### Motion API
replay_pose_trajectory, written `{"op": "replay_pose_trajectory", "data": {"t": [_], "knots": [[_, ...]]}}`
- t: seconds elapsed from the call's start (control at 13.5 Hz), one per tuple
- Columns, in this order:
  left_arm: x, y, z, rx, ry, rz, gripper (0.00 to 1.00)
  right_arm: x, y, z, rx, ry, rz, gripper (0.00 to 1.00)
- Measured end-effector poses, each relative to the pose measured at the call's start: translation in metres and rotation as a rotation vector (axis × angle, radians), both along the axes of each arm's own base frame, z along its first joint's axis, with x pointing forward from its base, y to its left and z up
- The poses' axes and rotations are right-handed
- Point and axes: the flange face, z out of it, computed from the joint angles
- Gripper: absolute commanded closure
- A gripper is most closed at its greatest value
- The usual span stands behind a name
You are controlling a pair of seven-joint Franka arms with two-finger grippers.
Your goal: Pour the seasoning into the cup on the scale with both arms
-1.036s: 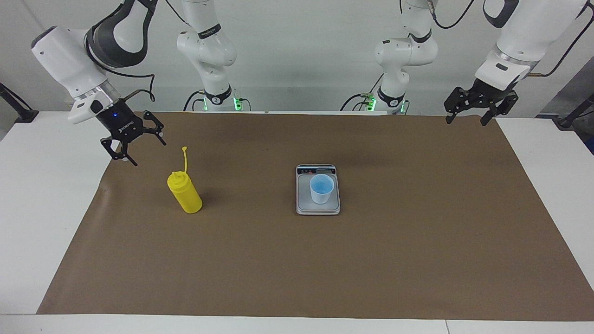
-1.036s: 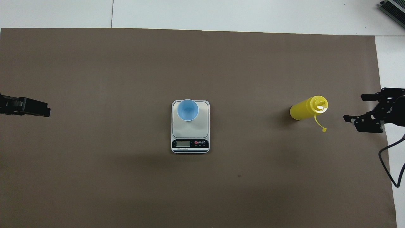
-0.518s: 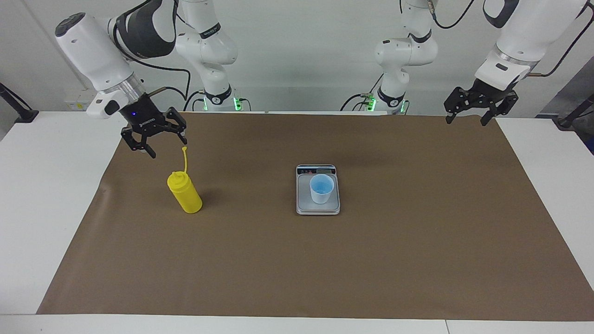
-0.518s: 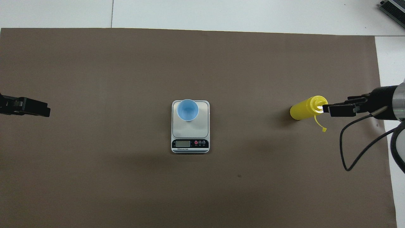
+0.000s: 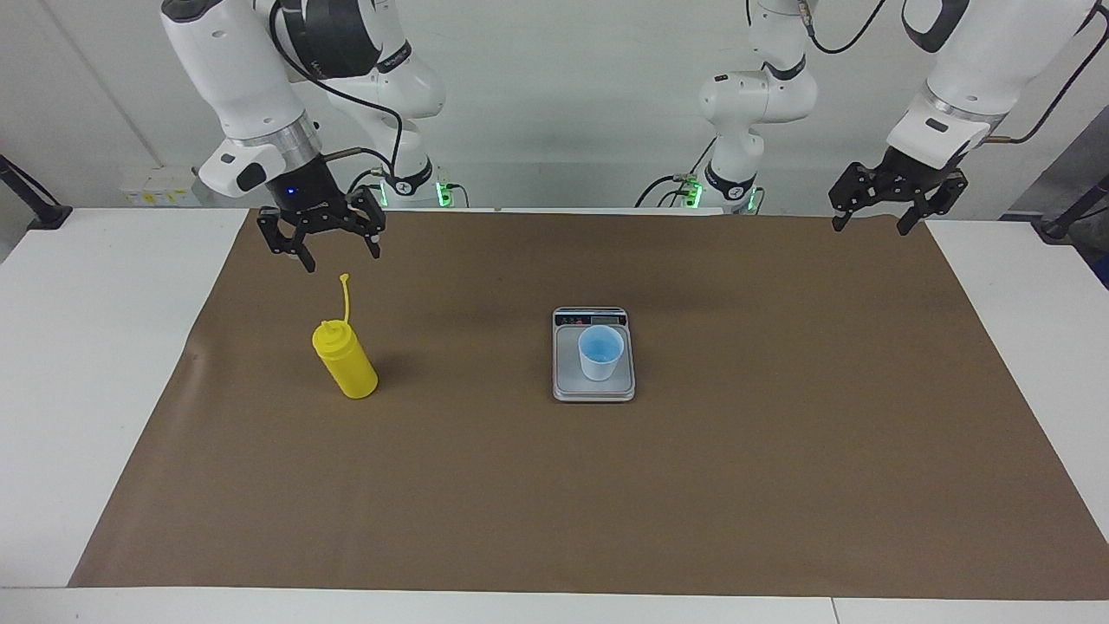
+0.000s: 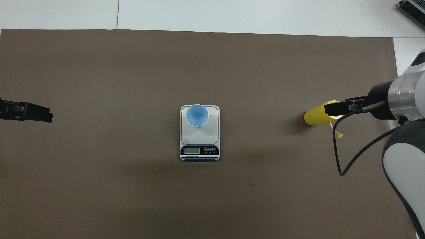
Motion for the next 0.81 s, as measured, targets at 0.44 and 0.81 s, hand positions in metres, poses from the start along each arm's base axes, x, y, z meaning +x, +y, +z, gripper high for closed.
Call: {"op": "replay_pose_trajectory", "data": {"t": [0.44,0.81], "knots": [[0.000,0.000,0.000,0.000,0.000,0.000,0.00,0.007,0.003,0.023,-0.086,0.016,-0.013,0.00],[0.000,0.000,0.000,0.000,0.000,0.000,0.00,0.005,-0.013,0.038,-0.108,0.042,-0.038,0.00]]}}
